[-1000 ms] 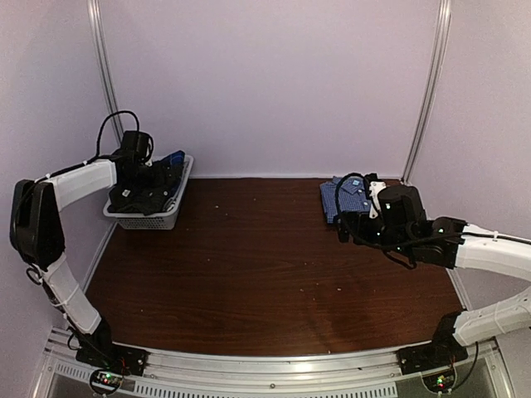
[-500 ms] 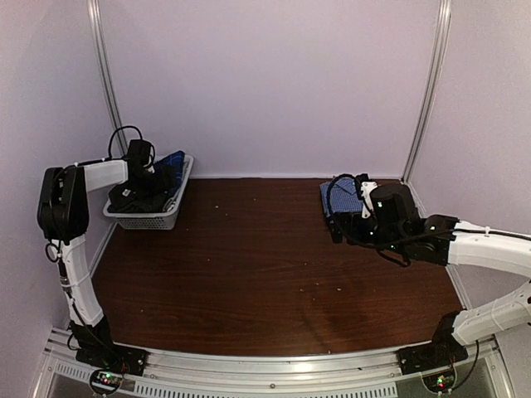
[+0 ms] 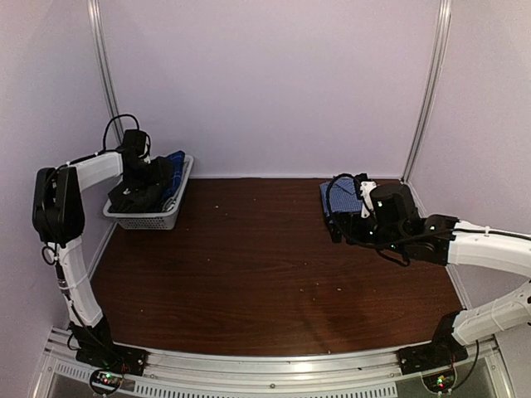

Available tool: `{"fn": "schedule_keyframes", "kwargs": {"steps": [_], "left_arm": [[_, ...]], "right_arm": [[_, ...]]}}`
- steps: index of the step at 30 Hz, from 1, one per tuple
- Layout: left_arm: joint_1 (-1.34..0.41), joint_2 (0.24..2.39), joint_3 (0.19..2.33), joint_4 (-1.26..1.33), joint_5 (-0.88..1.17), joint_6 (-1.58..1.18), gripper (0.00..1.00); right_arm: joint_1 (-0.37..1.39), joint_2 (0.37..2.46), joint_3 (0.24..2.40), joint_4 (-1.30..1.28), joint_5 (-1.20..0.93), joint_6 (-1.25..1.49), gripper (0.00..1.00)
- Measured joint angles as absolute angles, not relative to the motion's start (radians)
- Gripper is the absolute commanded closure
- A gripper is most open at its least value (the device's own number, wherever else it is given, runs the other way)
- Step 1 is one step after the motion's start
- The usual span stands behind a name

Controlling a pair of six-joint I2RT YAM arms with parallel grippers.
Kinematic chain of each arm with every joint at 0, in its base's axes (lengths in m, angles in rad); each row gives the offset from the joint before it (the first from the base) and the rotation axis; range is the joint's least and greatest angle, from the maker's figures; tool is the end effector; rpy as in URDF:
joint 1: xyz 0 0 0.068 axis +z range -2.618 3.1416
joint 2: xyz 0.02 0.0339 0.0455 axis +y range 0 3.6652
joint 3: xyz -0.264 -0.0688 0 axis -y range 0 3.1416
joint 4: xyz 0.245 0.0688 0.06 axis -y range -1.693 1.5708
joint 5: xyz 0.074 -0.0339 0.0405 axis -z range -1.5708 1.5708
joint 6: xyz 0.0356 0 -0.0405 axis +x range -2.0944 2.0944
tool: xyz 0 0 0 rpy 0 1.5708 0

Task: Fold and stack the long sleeve shirts
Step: Pick up the crumpled shirt from the bin.

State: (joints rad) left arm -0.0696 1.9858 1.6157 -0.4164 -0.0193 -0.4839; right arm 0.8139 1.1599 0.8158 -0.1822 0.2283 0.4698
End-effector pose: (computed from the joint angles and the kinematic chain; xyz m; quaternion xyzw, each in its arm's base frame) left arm 0.4529 -0.0309 0.2448 -0.1937 0.9035 -0.0958 0.3700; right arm 0.1840 0.1830 0.2748 -0.0914 0.8581 0.2176 0.4561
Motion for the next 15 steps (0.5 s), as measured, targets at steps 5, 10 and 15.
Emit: {"fn": "schedule_keyframes", "kwargs": {"steps": [5, 10, 15], "left_arm": [[-0.085, 1.893, 1.658, -0.438, -0.056, -0.452, 1.00], [-0.158, 1.796, 1.710, -0.444, -0.086, -0.413, 1.00], [-0.281, 1.743, 1.782, -0.446, -0.097, -0.372, 1.00]], "right_arm": [[0.814, 1.171, 0.821, -0.176, 0.224, 0.469, 0.00], [0.814, 1.176, 0.825, -0.168, 0.224, 0.466, 0.00], [0.814, 1.177, 0.839, -0.160, 0.225, 0.456, 0.00]]}}
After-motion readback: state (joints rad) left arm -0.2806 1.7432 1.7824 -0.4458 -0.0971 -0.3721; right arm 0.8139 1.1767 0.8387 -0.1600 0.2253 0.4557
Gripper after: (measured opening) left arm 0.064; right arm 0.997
